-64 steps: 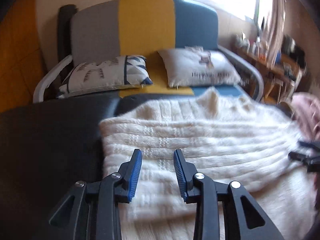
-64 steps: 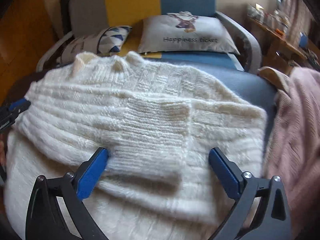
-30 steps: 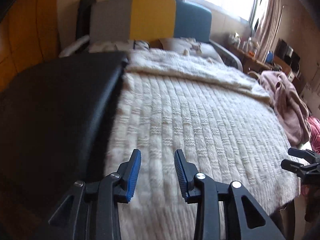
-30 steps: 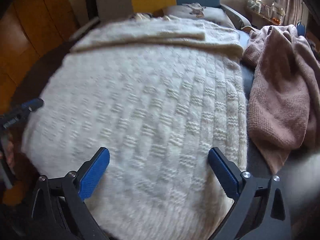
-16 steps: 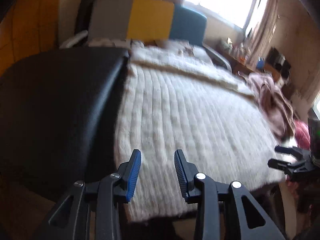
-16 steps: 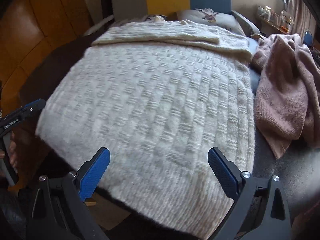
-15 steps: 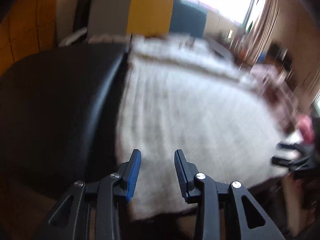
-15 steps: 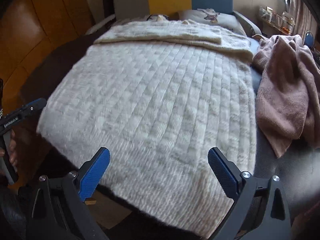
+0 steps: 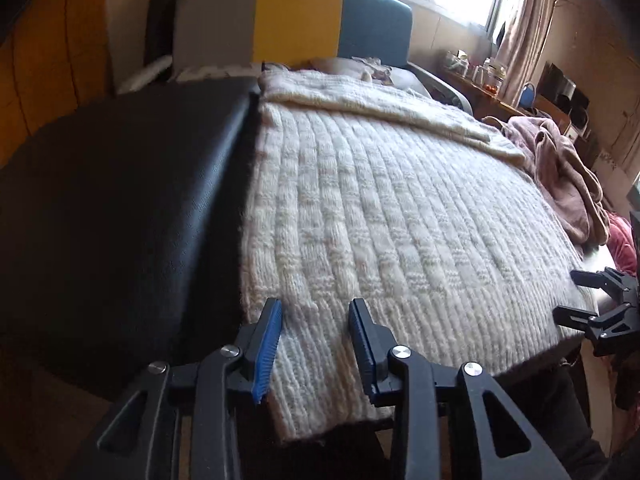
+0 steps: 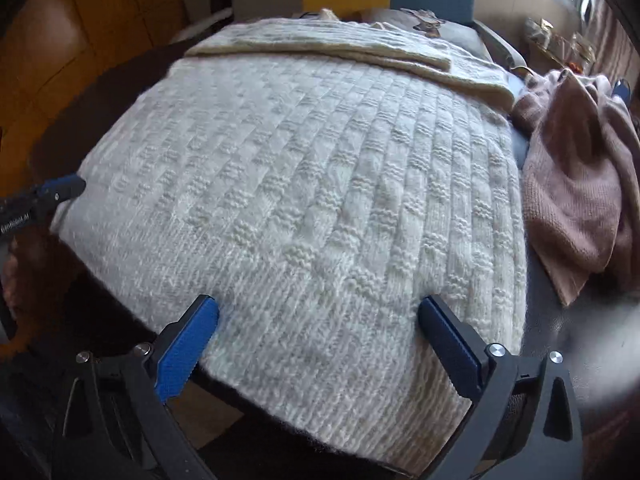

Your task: Fold clothes

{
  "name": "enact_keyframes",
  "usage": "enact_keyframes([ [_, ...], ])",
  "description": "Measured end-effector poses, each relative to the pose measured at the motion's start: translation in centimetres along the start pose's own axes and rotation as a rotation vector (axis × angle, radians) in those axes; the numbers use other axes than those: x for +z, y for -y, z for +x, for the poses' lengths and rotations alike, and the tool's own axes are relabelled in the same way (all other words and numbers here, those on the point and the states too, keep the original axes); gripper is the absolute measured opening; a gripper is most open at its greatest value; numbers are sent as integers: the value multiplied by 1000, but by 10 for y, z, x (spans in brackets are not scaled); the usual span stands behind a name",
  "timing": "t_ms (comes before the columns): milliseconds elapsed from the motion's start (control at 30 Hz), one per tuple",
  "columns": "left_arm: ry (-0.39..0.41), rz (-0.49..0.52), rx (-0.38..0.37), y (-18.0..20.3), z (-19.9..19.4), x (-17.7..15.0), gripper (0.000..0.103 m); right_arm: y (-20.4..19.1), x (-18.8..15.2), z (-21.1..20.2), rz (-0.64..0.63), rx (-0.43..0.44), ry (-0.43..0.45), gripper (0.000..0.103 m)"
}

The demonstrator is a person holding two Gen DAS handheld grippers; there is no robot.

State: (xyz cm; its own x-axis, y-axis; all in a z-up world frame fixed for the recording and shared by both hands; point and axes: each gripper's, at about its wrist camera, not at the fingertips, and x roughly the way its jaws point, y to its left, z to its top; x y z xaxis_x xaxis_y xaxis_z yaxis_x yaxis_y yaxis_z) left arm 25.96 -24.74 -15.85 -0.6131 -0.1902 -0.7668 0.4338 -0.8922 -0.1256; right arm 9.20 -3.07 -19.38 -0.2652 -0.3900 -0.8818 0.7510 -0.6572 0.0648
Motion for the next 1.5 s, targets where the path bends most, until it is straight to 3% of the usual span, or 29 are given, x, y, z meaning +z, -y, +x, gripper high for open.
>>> enact_keyframes([
  [100,63,15,-63,11,-23,5,35,7,4,-21,62,89,46,102],
  [167,37,49,-56,16,-15,3,35,13,3,-35,96,119,80,102],
  [233,-34,66,-41,18,5,-1,35,22,-7,-36,144,177,76,102],
  [267,-33,69,-28,19,8,-3,35,23,-15,-35,161,201,58,102],
  [367,-26,67,-22,21,9,-6,35,23,-32,-27,166,129,21,101],
  [500,54,39,-59,20,-10,5,35,25,-23,-44,192,157,75,101],
  [567,-7,44,-27,19,5,6,35,30,-16,-52,213,172,118,101],
  [667,-50,63,0,18,15,4,36,45,-14,-21,272,150,7,101],
  [733,-64,73,7,18,19,2,36,45,-18,-19,255,141,11,102],
  [933,5,-40,-54,2,-1,3,36,44,-15,-33,297,166,39,102],
  [1033,-85,6,10,5,13,-1,36,36,-14,-28,250,129,9,102],
  [1067,-76,20,8,8,12,-1,36,35,-17,-20,236,108,-21,102],
  [1167,-44,43,-9,13,2,-1,36,28,-18,-21,182,80,-4,102],
  [1267,-38,18,-74,7,-8,1,36,30,-19,-22,196,95,3,102],
  [1500,-38,-61,-79,-28,-23,-7,36,35,-9,-22,178,103,-8,102],
])
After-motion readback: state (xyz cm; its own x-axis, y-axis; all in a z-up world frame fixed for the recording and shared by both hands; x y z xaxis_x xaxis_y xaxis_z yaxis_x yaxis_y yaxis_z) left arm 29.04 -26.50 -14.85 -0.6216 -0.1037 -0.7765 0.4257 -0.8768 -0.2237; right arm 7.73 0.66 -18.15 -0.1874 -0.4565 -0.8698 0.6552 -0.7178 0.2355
